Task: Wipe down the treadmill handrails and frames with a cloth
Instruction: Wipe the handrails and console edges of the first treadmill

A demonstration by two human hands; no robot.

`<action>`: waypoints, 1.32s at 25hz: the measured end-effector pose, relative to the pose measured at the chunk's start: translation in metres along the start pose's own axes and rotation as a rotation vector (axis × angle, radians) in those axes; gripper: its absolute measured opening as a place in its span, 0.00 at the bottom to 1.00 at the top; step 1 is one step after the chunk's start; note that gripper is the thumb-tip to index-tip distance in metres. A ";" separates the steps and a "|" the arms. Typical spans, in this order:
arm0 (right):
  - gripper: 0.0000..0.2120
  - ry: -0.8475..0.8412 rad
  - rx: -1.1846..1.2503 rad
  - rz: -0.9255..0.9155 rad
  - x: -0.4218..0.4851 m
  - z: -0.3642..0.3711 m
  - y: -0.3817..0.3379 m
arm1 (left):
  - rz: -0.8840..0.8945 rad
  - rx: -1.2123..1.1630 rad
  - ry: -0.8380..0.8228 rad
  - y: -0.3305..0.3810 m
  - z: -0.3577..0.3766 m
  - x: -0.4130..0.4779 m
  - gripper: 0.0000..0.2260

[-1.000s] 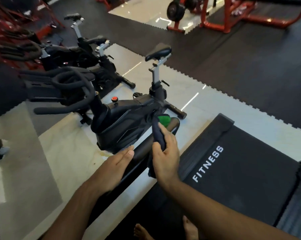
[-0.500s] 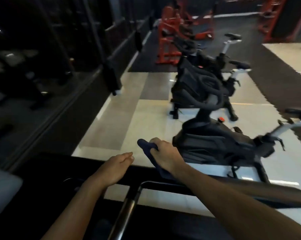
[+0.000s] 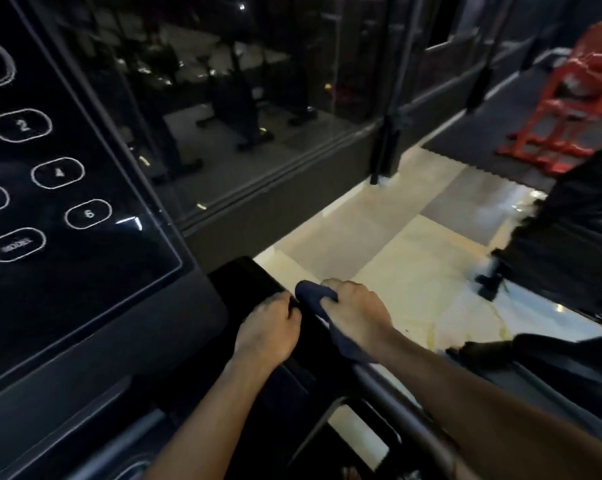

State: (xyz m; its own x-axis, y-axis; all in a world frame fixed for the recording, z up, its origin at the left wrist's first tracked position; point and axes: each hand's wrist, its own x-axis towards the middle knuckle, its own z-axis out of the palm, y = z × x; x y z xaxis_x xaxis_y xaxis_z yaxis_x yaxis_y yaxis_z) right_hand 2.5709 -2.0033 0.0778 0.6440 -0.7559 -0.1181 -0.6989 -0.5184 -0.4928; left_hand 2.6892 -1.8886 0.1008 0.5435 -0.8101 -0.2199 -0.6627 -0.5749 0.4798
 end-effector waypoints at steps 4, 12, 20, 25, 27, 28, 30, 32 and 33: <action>0.14 -0.083 0.039 -0.111 0.076 0.031 -0.028 | -0.076 0.032 0.096 -0.023 0.007 0.039 0.24; 0.32 -0.472 0.210 -0.115 0.140 0.081 -0.035 | -0.151 0.326 0.118 -0.049 0.031 0.073 0.27; 0.36 -0.479 0.271 -0.111 0.175 0.095 -0.041 | -0.127 0.289 0.175 -0.057 0.031 0.078 0.26; 0.24 -0.375 0.396 -0.129 0.166 0.101 -0.037 | -0.138 0.303 0.165 -0.054 0.032 0.077 0.26; 0.22 -0.336 0.408 -0.219 0.168 0.106 -0.036 | -0.122 0.310 0.169 -0.053 0.032 0.080 0.25; 0.22 -0.420 0.451 -0.183 0.183 0.105 -0.036 | -0.108 0.327 0.160 -0.053 0.033 0.081 0.25; 0.19 -0.426 0.373 -0.146 0.200 0.108 -0.033 | -0.102 0.358 0.134 -0.052 0.033 0.081 0.25; 0.19 -0.472 0.394 -0.075 0.182 0.102 -0.031 | -0.106 0.343 0.120 -0.053 0.031 0.078 0.25; 0.20 -0.452 0.279 -0.119 0.168 0.101 -0.030 | -0.103 0.330 0.125 -0.053 0.030 0.077 0.25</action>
State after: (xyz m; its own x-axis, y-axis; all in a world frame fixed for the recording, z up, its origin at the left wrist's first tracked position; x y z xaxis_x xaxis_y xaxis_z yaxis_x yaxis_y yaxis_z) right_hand 2.7315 -2.0749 -0.0143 0.8261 -0.4194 -0.3764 -0.5437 -0.4176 -0.7280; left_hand 2.7505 -1.9243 0.0328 0.6613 -0.7374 -0.1375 -0.7206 -0.6755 0.1565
